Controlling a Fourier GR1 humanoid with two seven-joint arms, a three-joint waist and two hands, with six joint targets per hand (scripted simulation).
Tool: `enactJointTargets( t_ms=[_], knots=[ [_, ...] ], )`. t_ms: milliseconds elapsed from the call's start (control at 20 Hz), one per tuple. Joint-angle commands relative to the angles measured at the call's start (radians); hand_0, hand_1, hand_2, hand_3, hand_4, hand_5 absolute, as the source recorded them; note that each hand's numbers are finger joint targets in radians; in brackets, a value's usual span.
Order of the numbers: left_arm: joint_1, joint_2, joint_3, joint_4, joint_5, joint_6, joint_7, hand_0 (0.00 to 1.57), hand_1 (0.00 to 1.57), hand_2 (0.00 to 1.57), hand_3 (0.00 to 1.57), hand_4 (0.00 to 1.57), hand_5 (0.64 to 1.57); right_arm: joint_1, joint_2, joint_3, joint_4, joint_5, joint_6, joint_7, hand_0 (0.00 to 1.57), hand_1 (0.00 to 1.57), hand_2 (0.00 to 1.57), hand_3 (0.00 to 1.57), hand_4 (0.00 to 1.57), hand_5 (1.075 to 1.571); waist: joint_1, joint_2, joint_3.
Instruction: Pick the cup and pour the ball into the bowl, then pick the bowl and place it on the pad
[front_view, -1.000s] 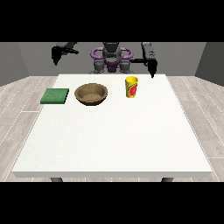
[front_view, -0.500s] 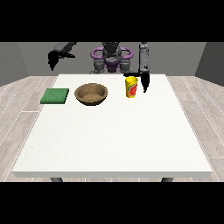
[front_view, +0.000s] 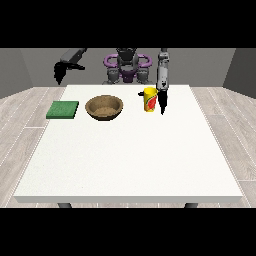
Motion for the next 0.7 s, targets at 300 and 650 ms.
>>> enactJointTargets(
  t_ms=[300, 650],
  knots=[
    [0.012, -0.014, -0.064, 0.115, -0.148, 0.24, -0.154, 1.25, 1.25, 1.57, 1.57, 1.33, 1.287, -0.032, -0.04, -0.028, 0.049, -0.001, 0.019, -0.008, 0.0, 0.0, 0.0, 0.0, 0.0, 1.57, -0.026, 0.013, 0.0013],
    [-0.048, -0.022, -0.052, 0.137, -0.172, 0.353, -0.087, 1.33, 1.33, 1.57, 1.57, 1.5, 1.241, -0.051, -0.054, -0.028, 0.03, -0.003, 0.025, 0.003, 0.0, 0.0, 0.0, 0.0, 0.0, 1.57, -0.066, 0.026, 0.0003]
  ],
)
